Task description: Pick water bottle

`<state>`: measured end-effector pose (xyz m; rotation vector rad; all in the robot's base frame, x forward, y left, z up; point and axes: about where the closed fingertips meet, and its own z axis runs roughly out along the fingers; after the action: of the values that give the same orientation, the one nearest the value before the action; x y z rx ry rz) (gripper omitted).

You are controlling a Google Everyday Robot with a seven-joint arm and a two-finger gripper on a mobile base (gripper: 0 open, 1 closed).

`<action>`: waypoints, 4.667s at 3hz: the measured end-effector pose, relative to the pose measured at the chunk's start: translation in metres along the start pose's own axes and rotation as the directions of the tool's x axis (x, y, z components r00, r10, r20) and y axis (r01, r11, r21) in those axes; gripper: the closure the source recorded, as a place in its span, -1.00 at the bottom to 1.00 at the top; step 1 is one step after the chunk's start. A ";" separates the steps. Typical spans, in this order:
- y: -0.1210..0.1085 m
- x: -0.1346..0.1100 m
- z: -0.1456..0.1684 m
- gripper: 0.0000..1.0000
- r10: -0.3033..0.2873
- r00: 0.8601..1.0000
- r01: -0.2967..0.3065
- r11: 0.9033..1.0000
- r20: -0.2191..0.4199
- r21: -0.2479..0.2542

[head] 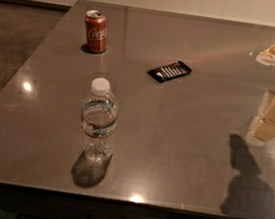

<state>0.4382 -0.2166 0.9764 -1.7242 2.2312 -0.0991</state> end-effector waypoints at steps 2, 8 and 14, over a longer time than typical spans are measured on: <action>-0.002 -0.014 0.001 -1.00 -0.018 0.999 0.018 1.000 0.035 -0.003; 0.091 -0.190 0.043 -1.00 -0.084 0.869 0.187 0.968 0.488 -0.167; 0.114 -0.259 0.048 0.28 -0.040 0.761 0.237 0.946 0.647 -0.220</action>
Offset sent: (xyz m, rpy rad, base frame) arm 0.0126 0.0290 0.0000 0.0642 0.0047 0.0625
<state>0.4034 0.0678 0.9561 -1.7145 1.6551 0.7181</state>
